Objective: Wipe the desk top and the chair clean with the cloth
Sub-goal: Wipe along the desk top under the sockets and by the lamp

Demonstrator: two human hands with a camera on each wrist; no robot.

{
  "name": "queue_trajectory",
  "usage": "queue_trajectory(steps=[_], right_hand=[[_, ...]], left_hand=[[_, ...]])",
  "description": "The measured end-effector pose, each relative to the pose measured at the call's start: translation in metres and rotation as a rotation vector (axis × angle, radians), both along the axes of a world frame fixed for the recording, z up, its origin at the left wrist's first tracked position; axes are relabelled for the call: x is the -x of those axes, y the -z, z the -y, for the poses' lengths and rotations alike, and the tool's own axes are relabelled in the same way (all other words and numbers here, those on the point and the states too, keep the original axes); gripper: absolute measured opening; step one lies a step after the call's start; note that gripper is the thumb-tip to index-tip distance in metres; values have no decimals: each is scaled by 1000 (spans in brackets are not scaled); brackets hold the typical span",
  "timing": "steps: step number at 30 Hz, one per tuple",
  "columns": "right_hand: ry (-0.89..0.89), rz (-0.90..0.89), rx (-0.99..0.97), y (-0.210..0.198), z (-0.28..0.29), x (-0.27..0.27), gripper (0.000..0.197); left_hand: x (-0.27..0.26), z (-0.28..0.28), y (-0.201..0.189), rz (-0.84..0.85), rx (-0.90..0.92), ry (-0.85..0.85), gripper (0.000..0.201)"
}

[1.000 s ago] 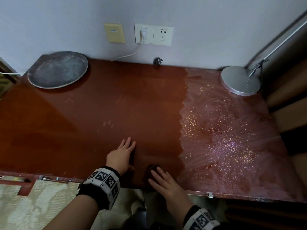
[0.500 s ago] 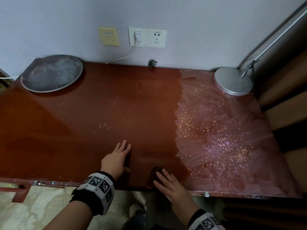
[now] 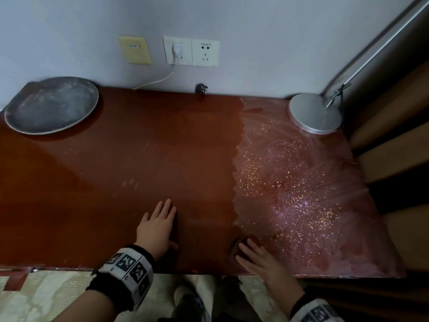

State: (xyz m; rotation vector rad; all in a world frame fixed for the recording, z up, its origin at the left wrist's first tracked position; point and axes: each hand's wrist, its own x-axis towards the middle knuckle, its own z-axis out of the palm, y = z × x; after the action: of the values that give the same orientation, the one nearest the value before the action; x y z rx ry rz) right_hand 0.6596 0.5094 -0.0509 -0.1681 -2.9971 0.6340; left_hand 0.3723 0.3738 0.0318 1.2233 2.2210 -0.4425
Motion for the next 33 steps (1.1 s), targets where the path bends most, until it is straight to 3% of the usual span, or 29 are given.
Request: queue_trajectory(steps=[3,5,8,11,13,14,16,18,20,21,23,25,27,30,33], right_hand=[[157,58,29,-1,-32,1,109],[148,45,-7,-8,-22,18,103],[-91,184,-6,-14,1,31,86],[-242,235,-79,-11,-26,36,68],[-135,171,-51,-23,-63,47,65],[-48,197,-92,-31,-80,52,70],[132,324,13,-37,-97,56,83],[161,293,92,-39,-92,60,93],[17,268,93,-28,-74,54,113],[-122,264,105,-28,-60,53,112],[-362,302,94,-30,-51,53,79],[-435,339,71,-36,-71,65,68],[-291,292,56,-40,-104,77,69],[27,419,90,-48,-145,92,87],[33,412,74,-54,-136,97,85]], left_hand=[[-7,-14,1,25,-18,10,102],[-15,-21,4,30,-20,16,105],[-24,-27,7,5,-23,14,107],[-23,-28,7,5,-27,3,110],[-22,-27,6,20,-38,-9,111],[-22,-26,7,29,-44,-16,111],[-24,-26,7,32,-54,-36,111],[-25,-27,6,45,-60,-65,110],[-26,-31,6,67,-108,-112,107],[-26,-32,6,78,-140,-130,106],[-27,-43,5,88,-192,-143,105],[-28,-56,5,84,-217,-133,105],[-28,-71,4,84,-213,-136,107],[-28,-85,6,83,-212,-177,114],[-30,-90,8,95,-221,-248,121]])
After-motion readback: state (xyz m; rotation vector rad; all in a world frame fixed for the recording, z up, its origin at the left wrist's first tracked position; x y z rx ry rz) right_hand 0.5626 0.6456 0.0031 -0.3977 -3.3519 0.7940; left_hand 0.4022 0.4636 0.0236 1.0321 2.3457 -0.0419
